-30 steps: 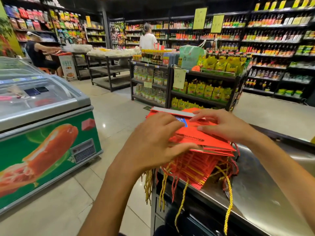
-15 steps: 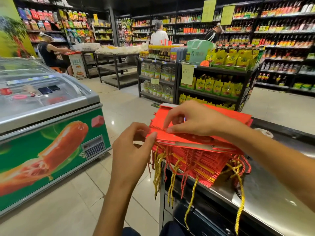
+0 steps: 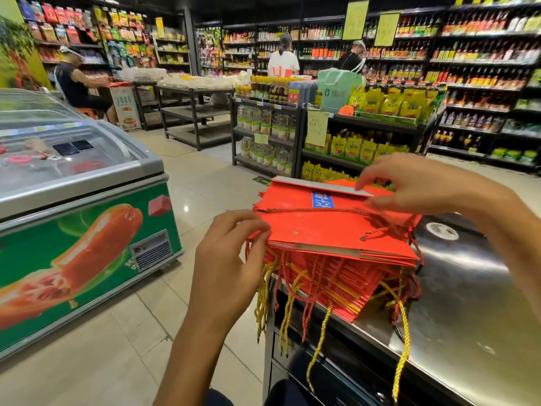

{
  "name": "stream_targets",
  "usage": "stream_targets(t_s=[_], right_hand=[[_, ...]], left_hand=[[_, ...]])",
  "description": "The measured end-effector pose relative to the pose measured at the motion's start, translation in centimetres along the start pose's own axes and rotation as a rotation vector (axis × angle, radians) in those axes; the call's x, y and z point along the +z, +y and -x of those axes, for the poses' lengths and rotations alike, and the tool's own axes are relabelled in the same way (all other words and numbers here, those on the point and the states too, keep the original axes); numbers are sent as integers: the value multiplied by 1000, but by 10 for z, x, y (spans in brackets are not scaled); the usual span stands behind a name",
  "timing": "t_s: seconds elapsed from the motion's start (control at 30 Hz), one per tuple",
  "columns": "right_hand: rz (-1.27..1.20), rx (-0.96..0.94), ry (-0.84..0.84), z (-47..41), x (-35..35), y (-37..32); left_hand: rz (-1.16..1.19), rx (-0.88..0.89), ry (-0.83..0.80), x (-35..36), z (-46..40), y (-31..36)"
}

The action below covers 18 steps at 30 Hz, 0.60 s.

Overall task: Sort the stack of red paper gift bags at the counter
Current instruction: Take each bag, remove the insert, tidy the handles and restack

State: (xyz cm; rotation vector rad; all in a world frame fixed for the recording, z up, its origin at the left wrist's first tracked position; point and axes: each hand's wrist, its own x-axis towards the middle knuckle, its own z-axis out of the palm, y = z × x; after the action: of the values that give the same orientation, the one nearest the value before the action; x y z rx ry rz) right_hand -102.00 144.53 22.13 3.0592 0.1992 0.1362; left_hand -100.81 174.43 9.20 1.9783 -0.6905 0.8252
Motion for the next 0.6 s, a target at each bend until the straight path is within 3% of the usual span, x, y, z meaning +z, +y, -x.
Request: stream_targets(t_s=[0.1, 0.33, 0.6], right_hand=[[-193, -95, 173, -14, -2, -30], [-353, -287, -10, -61, 22, -90], [-461, -405, 175, -55, 43, -93]], left_hand=[[41, 20, -60, -1, -1, -2], [86, 1, -115, -3, -1, 0], [130, -63, -112, 0, 0, 1]])
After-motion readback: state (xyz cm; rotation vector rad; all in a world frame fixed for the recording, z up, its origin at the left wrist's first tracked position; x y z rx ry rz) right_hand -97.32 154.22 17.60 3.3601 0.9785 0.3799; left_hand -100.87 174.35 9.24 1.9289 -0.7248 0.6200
